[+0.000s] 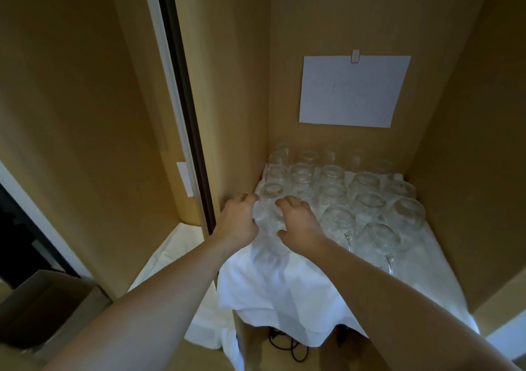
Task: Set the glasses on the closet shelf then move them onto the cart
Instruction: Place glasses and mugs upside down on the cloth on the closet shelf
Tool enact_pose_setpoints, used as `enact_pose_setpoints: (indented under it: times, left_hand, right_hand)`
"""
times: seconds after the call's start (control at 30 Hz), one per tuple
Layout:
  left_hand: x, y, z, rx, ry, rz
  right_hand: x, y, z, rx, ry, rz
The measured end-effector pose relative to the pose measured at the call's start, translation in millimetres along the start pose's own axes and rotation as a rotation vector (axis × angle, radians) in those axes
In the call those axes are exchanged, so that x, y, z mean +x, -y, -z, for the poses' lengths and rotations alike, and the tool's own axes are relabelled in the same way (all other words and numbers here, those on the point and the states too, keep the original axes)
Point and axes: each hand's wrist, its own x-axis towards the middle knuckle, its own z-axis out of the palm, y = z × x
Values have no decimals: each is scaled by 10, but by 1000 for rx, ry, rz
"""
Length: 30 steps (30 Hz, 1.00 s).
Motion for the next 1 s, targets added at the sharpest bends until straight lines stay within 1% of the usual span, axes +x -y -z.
enact_pose_setpoints:
  times: [0.13, 0.3, 0.57, 0.63, 0.7, 0.77, 0.9, 1.0]
  left_hand:
    - [165, -58, 80, -18, -13, -69]
    - [339, -74, 130, -34, -25, -87]
    - [567, -187, 211, -98, 24, -148]
    - [632, -228, 224, -100, 18, -170]
    - [699, -273, 245, -120, 18, -183]
    - [766, -318, 267, -167, 21, -186]
    - [895, -389, 300, -336, 29, -100]
    - [974, -446, 286, -374, 32, -88]
  right_hand:
    - [109, 39, -5, -61, 23, 6]
    - [147, 29, 11, -85, -22, -12]
    - [142, 5, 76, 23, -7, -36]
    - [158, -14, 127, 120, -15, -64]
    - [173, -37, 193, 256, -64, -103]
    - [171, -44, 285, 332, -124, -159]
    - [159, -97, 449, 340, -223, -256]
    - [183, -168, 546, 316, -255, -299]
